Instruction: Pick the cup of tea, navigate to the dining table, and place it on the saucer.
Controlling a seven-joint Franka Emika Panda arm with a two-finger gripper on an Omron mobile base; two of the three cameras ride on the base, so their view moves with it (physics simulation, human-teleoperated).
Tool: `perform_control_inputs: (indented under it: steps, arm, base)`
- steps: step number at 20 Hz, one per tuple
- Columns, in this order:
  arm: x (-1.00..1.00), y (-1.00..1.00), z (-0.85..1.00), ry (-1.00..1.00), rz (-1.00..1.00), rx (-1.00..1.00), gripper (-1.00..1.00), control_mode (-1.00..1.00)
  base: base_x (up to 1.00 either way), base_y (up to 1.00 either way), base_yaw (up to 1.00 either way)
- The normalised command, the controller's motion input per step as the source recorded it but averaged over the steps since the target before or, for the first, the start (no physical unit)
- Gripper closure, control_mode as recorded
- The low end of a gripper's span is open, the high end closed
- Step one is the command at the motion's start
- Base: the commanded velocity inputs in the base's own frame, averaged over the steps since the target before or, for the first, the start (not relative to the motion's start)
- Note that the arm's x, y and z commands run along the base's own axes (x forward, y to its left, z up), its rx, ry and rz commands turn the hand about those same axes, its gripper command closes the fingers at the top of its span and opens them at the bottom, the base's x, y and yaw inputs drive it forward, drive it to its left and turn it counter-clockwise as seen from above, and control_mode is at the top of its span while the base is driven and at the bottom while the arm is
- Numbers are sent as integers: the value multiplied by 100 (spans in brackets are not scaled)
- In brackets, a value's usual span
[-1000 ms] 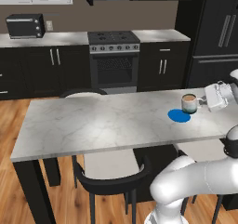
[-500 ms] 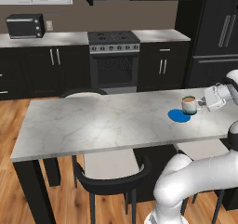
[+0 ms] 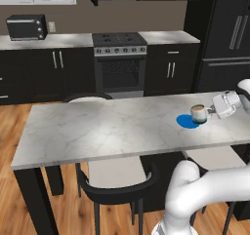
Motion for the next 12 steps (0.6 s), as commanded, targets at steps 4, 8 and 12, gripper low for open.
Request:
perform_control_inputs:
  steps: [4,8,12]
  arm:
    - [39,0,-21,0,0,2,100,-100]
    - [45,0,-11,0,0,4,100,-100]
    - [41,0,-12,0,0,4,100,-100]
  base:
    - [0,0,0]
    - [0,0,0]
    - [0,0,0]
